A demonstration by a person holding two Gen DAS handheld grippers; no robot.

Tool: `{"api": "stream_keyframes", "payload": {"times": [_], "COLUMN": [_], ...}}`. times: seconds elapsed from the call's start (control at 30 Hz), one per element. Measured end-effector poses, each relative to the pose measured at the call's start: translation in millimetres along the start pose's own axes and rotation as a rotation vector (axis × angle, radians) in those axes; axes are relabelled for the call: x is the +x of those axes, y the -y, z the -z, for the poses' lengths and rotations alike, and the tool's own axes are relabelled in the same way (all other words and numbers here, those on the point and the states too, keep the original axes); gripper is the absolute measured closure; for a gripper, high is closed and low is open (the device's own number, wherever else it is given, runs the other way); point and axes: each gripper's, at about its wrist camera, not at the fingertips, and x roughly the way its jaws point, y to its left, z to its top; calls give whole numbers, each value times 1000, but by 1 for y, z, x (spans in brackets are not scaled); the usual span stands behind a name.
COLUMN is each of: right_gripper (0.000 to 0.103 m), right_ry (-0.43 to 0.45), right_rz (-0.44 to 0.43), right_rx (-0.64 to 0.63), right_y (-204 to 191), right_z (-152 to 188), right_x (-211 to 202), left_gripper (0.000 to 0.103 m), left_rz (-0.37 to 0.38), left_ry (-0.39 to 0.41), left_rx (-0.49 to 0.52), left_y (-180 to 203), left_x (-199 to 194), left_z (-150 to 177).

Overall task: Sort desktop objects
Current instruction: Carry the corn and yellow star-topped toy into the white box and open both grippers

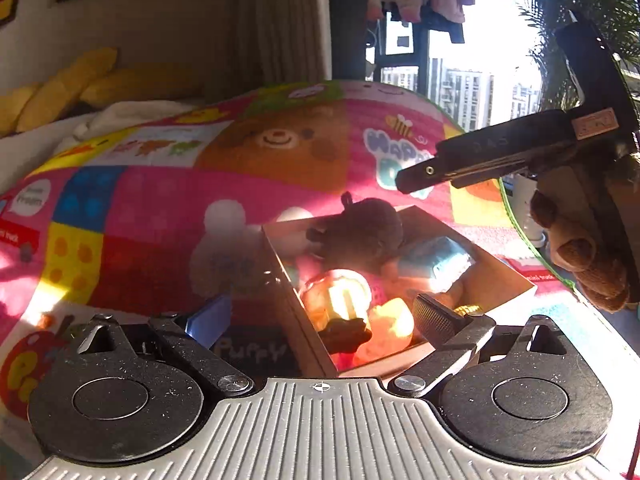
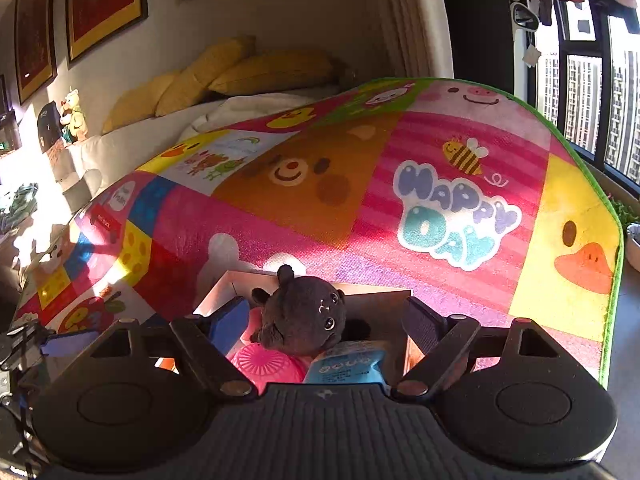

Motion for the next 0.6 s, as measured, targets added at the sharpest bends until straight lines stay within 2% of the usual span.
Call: {"api": "stream_keyframes", "payload": {"times": [0.07,0.13,0.17,0.23,0.27,0.37,0.43,0.47,0.5,0.57,0.6], "right_gripper": [20,36,40,52,55,55,53,54,56,56,51], "right_ry": [-2,6,2,-37,-74,-139,-203,-257,-274,-197,-138], "right_rz": [5,43,65,71,55,55,6,-24,-51,-27,12], "right_rx": [-15,-44,-51,-41,-29,-19,-14,-8,2,2,12], "right_y": [-12,-24,-27,-27,-26,-22,-15,-11,-7,1,6], "right_z": [-4,-7,-9,-10,-9,1,9,14,19,23,23], "right_x": [24,47,57,75,81,74,59,53,44,17,3], "left_gripper": [3,2,2,2,2,1,1,1,1,1,0], "left_rz": [8,9,9,11,13,20,37,51,62,79,87], "left_ry": [-20,-33,-38,-46,-47,-46,-46,-46,-44,-39,-39], "left_rx": [10,9,6,-5,-9,-22,-33,-38,-41,-37,-33], "left_y": [2,3,4,2,1,-1,-2,-1,1,7,10], "left_x": [4,5,6,6,6,2,0,0,-1,-3,-3], "left_z": [4,8,11,14,15,17,19,19,20,21,21]}}
